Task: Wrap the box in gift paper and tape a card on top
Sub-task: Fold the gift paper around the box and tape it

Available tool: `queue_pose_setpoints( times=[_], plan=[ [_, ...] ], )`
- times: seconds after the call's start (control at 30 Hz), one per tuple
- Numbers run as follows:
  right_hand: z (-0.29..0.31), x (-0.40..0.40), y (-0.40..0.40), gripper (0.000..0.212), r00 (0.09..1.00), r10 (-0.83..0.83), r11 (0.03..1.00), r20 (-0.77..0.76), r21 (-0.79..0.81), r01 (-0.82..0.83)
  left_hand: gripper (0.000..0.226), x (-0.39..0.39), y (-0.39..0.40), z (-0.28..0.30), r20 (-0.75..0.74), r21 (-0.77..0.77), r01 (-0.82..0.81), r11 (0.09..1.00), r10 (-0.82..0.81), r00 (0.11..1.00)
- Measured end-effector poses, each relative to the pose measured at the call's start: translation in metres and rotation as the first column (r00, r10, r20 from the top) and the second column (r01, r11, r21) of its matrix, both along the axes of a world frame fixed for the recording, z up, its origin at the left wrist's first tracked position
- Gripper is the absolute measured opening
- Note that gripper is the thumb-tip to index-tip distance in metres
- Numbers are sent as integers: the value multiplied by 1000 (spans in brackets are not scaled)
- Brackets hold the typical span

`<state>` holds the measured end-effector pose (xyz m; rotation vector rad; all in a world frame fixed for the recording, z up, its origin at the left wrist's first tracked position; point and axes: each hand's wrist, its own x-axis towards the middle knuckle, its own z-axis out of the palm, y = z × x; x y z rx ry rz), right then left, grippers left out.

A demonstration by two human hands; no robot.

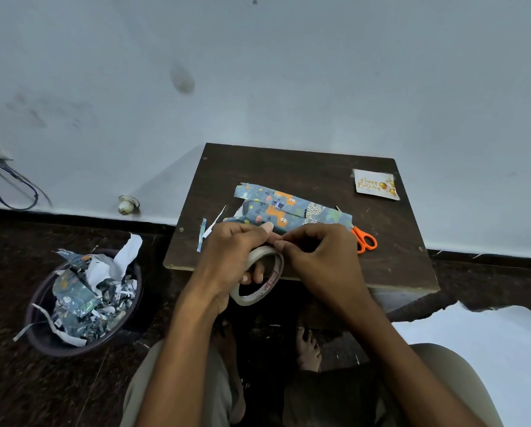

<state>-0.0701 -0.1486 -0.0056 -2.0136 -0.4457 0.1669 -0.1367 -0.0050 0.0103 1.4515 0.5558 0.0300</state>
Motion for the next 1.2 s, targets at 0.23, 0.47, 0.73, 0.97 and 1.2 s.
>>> queue_pose_setpoints(
  times=[0.23,0.47,0.73,0.97,1.2],
  plan=[
    [6,5,-4,4,982,-52,993,-179,94,70,29,0,-1,1,51,-14,6,1000,-5,999],
    [12,6,-1,2,996,-84,996,-19,29,84,12,3,-4,4,63,-55,-52,997,56,996],
    [18,24,-2,4,978,-150,989,143,9,150,44,-4,-6,8,-63,150,270,951,-264,963],
    [16,52,0,3,978,-151,989,145,26,149,55,-4,-14,20,-47,196,265,944,-261,964],
    [10,78,7,5,986,-105,994,131,-24,109,46,-2,-17,15,38,127,278,952,-285,958]
  ],
)
